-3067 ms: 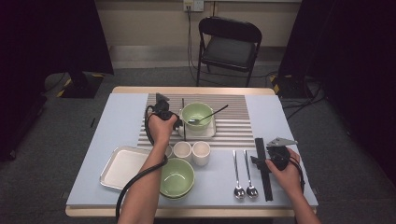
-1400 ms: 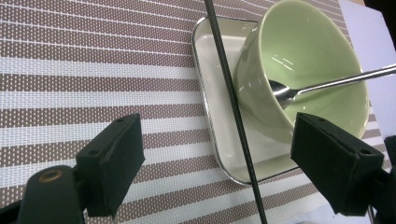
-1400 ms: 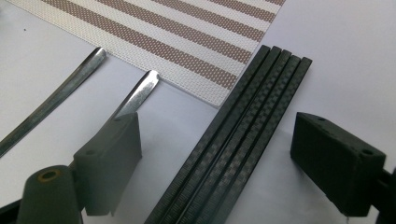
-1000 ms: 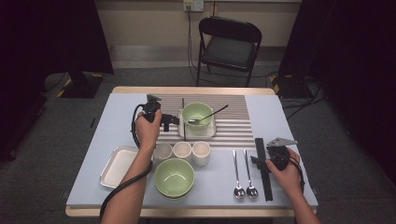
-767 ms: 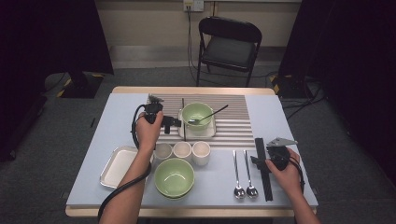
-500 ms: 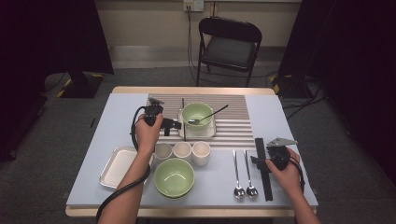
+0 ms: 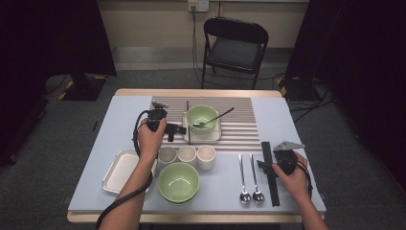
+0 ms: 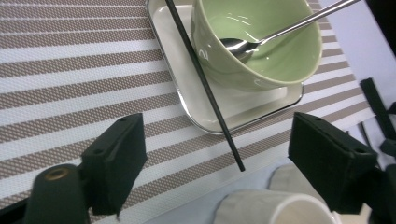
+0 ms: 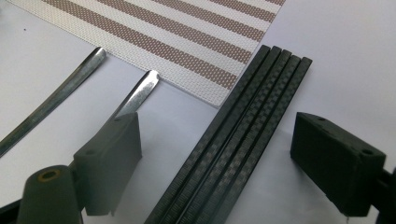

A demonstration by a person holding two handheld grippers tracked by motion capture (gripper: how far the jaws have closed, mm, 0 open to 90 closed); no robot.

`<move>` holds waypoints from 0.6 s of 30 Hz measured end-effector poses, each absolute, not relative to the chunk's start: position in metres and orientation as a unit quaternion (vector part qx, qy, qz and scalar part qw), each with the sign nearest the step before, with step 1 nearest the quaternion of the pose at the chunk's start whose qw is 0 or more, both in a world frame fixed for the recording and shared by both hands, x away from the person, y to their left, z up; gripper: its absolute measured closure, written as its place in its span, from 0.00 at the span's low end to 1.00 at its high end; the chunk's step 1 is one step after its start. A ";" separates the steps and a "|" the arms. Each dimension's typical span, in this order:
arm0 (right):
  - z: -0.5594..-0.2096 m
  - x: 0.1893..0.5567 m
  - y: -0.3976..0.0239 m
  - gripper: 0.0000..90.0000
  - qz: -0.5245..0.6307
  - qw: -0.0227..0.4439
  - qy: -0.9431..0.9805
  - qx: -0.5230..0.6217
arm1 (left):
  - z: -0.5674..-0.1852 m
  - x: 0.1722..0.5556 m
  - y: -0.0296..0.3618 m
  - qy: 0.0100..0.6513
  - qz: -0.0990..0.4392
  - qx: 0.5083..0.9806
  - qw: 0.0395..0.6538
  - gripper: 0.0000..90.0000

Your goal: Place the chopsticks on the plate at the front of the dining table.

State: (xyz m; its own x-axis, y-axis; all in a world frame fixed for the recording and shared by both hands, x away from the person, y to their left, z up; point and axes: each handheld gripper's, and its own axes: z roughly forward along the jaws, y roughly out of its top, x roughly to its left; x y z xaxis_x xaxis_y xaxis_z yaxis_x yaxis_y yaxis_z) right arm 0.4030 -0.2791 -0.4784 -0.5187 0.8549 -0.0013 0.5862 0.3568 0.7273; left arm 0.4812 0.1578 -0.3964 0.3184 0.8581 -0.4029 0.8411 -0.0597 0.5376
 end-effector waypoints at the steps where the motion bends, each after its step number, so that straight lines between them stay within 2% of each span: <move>1: -0.478 0.403 -0.279 0.17 0.344 0.195 0.800 0.450 | -0.396 0.481 0.158 0.583 0.015 0.728 0.359 0.22; 18: -0.478 0.403 -0.279 0.17 0.345 0.195 0.800 0.450 | -0.389 0.470 0.166 0.574 0.020 0.734 0.361 0.21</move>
State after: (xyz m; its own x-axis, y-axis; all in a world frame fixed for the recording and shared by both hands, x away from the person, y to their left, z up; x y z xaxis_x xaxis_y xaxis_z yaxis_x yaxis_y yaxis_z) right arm 0.4030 -0.2791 -0.4783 -0.5190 0.8547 -0.0015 0.5861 0.3572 0.7272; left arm 0.4702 0.1664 -0.3890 0.3393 0.8581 -0.3854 0.8292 -0.0794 0.5533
